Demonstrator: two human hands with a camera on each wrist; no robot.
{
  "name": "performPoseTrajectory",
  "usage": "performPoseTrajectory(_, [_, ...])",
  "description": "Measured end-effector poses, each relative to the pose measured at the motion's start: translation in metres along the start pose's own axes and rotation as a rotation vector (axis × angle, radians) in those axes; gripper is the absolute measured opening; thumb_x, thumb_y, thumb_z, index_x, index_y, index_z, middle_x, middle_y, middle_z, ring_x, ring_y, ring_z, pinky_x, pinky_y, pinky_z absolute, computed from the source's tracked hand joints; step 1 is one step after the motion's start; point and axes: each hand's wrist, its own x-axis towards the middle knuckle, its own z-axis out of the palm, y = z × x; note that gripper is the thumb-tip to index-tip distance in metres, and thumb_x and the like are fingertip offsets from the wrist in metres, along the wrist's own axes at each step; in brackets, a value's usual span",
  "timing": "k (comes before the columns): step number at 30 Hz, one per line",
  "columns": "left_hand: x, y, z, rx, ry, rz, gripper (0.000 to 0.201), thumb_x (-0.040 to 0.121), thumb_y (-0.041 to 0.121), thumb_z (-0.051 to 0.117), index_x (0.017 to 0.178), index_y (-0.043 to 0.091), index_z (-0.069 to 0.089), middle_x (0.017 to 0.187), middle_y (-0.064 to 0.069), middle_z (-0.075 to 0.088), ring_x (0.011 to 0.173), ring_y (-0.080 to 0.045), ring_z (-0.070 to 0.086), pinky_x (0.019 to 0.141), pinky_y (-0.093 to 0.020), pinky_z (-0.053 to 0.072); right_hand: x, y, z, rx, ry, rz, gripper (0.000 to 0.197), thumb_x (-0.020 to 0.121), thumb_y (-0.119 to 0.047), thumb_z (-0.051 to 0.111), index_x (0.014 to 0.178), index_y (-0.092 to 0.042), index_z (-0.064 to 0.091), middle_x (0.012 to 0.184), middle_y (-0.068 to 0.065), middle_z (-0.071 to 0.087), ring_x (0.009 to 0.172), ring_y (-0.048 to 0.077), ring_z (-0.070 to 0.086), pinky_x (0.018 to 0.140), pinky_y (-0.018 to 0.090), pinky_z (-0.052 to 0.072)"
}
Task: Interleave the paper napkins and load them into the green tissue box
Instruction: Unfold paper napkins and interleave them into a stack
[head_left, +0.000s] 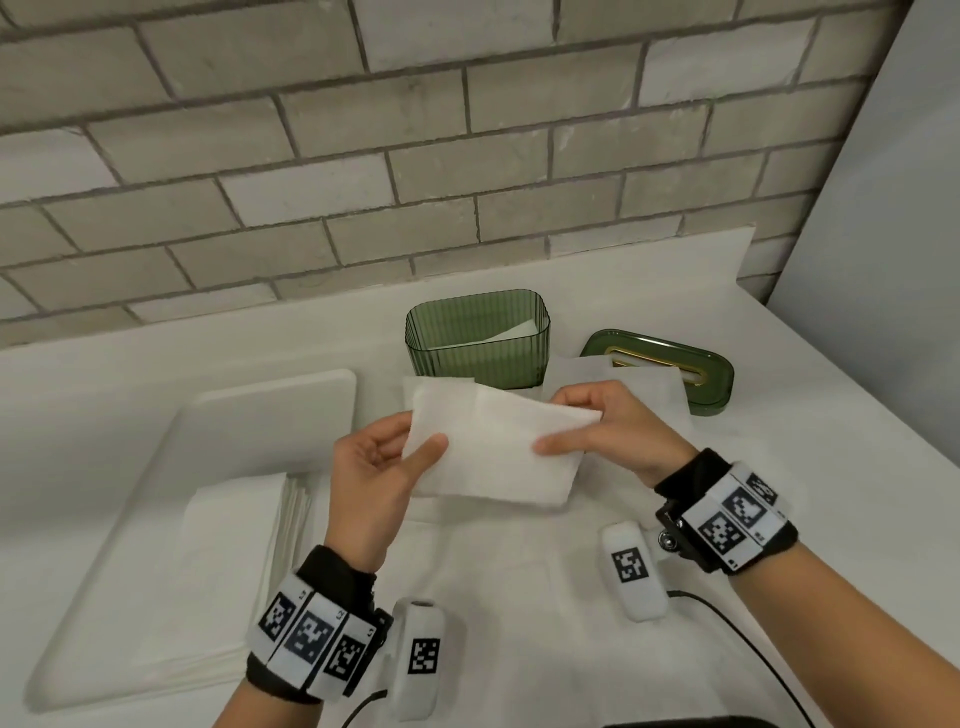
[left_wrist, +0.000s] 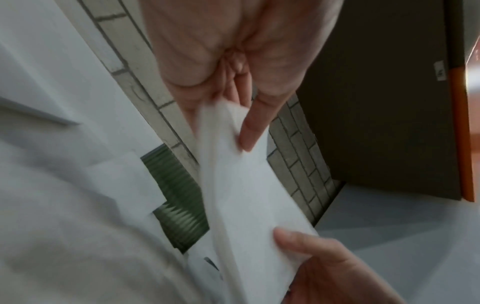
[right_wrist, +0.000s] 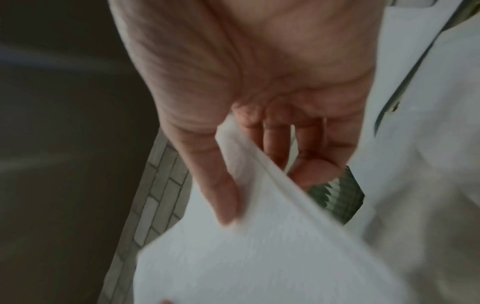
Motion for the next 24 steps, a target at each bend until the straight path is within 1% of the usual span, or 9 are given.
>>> performPoseTrajectory(1, [0.001,-0.002,-0.001,0.008,0.000,-0.021,0.018,0.081,-0.005,0.073,0.099,-0.006,0.072,0.095,-0.014,0.077,0.089,-0.027,0.074,0.084,-0.043,0.060,0.001,0.001,-0.003,0.074,0.041,-0.024,0.017,0.074,0.003,0.078,0.079,-0.009,0.067,0.078,0.001,0.067,0.070,0.007,0.063,0.064,0.018,0.049])
performPoseTrajectory(4, [-0.001,-0.005,0.000,-0.007,-0.043,-0.066,0.020,0.081,-0.010,0.070,0.096,0.003,0.074,0.093,-0.011,0.078,0.086,-0.021,0.075,0.076,-0.031,0.061,0.003,0.004,-0.003,0.192,0.080,-0.089,0.018,0.081,0.007,0.069,0.079,-0.010,0.064,0.080,0.000,0.060,0.072,0.005,0.057,0.066,0.012,0.045])
performPoseTrajectory(7, [0.004,-0.014,0.002,0.010,-0.060,-0.113,0.021,0.080,-0.010,0.071,0.092,0.006,0.074,0.090,-0.008,0.078,0.083,-0.019,0.074,0.073,-0.028,0.059,0.006,0.011,0.001,0.216,0.061,-0.101,0.022,0.081,0.011,0.066,0.081,-0.009,0.060,0.078,-0.002,0.057,0.072,0.006,0.055,0.067,0.013,0.044])
performPoseTrajectory(10, [0.004,-0.027,0.001,0.077,-0.132,-0.207,0.025,0.079,-0.012,0.071,0.094,0.007,0.076,0.091,-0.008,0.078,0.085,-0.021,0.071,0.070,-0.024,0.056,0.005,0.028,0.004,0.157,0.010,-0.027,0.030,0.075,0.019,0.065,0.085,-0.009,0.061,0.080,-0.002,0.060,0.074,0.009,0.058,0.064,0.015,0.047])
performPoseTrajectory(14, [-0.003,-0.038,-0.003,0.198,-0.230,-0.306,0.017,0.080,0.003,0.078,0.096,0.007,0.078,0.097,-0.015,0.077,0.088,-0.030,0.071,0.075,-0.034,0.054,0.003,0.048,0.005,0.165,0.014,0.099,0.043,0.074,0.021,0.064,0.103,-0.009,0.066,0.095,0.006,0.073,0.087,0.016,0.071,0.070,0.022,0.055])
performPoseTrajectory(18, [-0.005,-0.036,0.003,0.200,-0.176,-0.307,0.006,0.087,0.006,0.072,0.091,0.006,0.077,0.092,-0.014,0.076,0.084,-0.030,0.070,0.071,-0.034,0.052,0.006,0.047,0.010,0.119,0.022,0.029,0.029,0.078,0.017,0.065,0.092,-0.009,0.064,0.086,0.004,0.065,0.083,0.016,0.062,0.069,0.021,0.049])
performPoseTrajectory(20, [-0.005,-0.027,0.009,0.167,-0.126,-0.244,0.005,0.087,0.005,0.072,0.088,0.005,0.077,0.084,-0.010,0.074,0.077,-0.021,0.067,0.064,-0.026,0.050,0.008,0.039,0.016,0.120,0.072,-0.039,0.028,0.079,0.018,0.062,0.094,-0.006,0.062,0.088,0.006,0.063,0.084,0.014,0.061,0.072,0.020,0.048])
performPoseTrajectory(22, [-0.005,-0.022,0.012,0.120,-0.100,-0.187,0.009,0.086,0.003,0.073,0.091,0.007,0.078,0.084,-0.007,0.074,0.073,-0.013,0.065,0.065,-0.023,0.049,0.009,0.032,0.019,0.134,0.098,-0.093,0.029,0.078,0.021,0.058,0.094,-0.003,0.060,0.085,0.006,0.059,0.081,0.012,0.058,0.070,0.019,0.046])
performPoseTrajectory(24, [-0.006,-0.021,0.010,0.106,-0.108,-0.194,0.013,0.085,0.002,0.073,0.094,0.009,0.079,0.088,-0.006,0.075,0.075,-0.011,0.066,0.067,-0.022,0.050,0.008,0.032,0.018,0.129,0.087,-0.085,0.026,0.074,0.015,0.059,0.092,-0.004,0.061,0.083,0.006,0.057,0.078,0.011,0.057,0.068,0.020,0.045])
